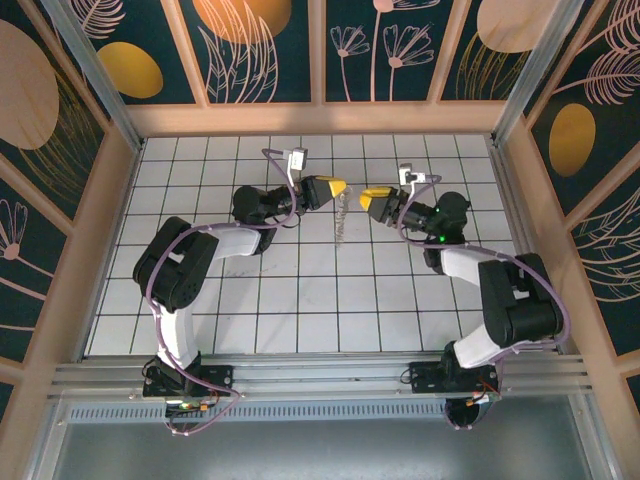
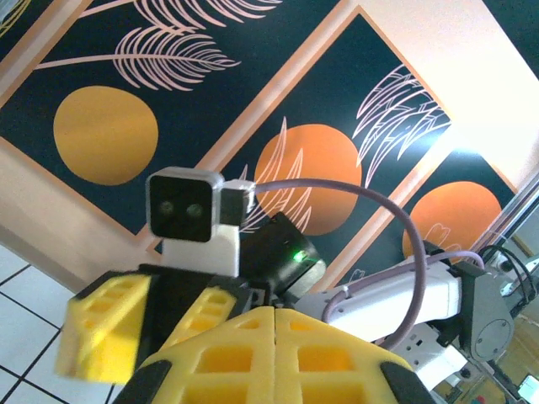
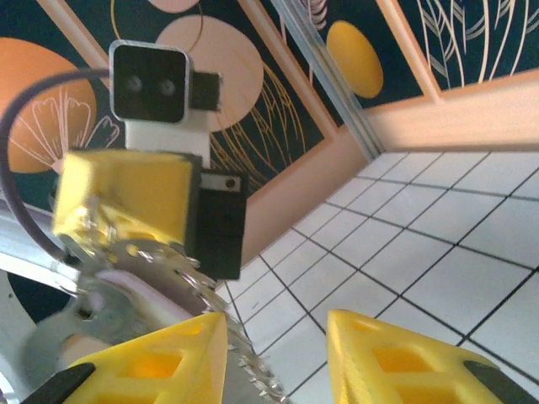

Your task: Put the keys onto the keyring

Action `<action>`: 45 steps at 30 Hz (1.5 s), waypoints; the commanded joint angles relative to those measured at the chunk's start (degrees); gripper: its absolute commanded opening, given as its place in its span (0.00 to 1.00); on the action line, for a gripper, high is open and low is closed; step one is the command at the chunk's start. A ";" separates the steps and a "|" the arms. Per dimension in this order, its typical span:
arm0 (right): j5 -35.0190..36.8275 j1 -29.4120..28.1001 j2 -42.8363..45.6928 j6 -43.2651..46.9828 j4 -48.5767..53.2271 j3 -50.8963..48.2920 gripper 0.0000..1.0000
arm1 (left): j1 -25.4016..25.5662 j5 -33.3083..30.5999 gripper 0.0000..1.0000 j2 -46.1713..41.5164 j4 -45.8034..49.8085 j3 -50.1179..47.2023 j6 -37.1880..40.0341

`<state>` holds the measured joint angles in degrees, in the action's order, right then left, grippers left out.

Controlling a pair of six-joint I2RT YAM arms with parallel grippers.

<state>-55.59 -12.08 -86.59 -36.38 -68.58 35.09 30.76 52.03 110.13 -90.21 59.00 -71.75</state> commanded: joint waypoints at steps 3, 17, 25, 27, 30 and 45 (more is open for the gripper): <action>4.71 -0.18 5.42 -1.53 -2.27 -1.48 0.35 | -0.09 -1.12 0.00 -2.88 -3.30 -0.20 2.59; 5.68 -6.18 5.79 -2.60 -4.99 0.32 0.35 | -0.09 -1.76 0.00 -2.45 -2.86 0.06 2.63; 4.45 -8.32 3.96 -2.21 -6.01 0.72 0.38 | -0.09 -1.76 0.00 -2.56 -2.77 -0.11 2.83; 4.01 -8.70 3.52 -1.77 -6.19 0.59 0.40 | -0.09 -1.67 0.00 -2.59 -2.77 -0.10 2.90; 3.99 -9.04 2.96 -1.38 -6.13 0.77 0.42 | -0.09 -1.60 0.00 -2.70 -2.65 -0.11 3.00; 3.03 -9.32 1.73 -2.12 -7.80 1.03 0.09 | -0.09 -1.76 0.00 -2.84 -2.48 -0.29 3.18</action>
<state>-51.92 -21.12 -84.82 -39.03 -73.49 35.14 30.55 50.24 109.51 -89.97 58.81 -69.65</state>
